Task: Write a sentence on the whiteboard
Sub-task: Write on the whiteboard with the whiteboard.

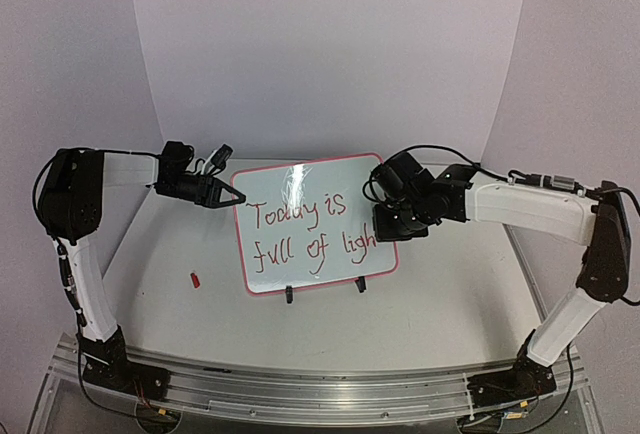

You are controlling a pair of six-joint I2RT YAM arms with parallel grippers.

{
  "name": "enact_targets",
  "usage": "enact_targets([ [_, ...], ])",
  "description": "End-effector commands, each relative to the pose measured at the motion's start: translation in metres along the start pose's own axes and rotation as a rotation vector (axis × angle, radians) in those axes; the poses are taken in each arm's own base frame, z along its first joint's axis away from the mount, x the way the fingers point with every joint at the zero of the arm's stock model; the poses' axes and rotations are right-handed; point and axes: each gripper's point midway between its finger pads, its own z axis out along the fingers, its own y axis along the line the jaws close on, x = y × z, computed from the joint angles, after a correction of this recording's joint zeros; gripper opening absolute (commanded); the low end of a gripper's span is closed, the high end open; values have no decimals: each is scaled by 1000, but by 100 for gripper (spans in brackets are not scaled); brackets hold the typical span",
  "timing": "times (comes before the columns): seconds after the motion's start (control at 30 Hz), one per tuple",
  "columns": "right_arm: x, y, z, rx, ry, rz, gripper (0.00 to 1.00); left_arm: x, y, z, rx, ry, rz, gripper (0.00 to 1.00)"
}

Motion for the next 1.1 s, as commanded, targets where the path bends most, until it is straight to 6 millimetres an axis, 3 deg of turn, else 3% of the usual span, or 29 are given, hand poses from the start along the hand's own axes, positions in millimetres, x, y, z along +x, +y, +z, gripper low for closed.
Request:
enact_targets([
  [0.0, -17, -3, -2, 27, -48, 11, 0, 22, 23, 16, -81, 79, 32, 0],
  [0.63, -19, -13, -11, 39, -72, 34, 0, 21, 23, 16, -82, 77, 34, 0],
  [0.8, -17, -2, -22, -40, -53, 42, 0, 21, 24, 16, -88, 79, 33, 0],
  [1.07, -19, -4, -42, -82, -79, 51, 0, 21, 24, 16, -85, 78, 31, 0],
])
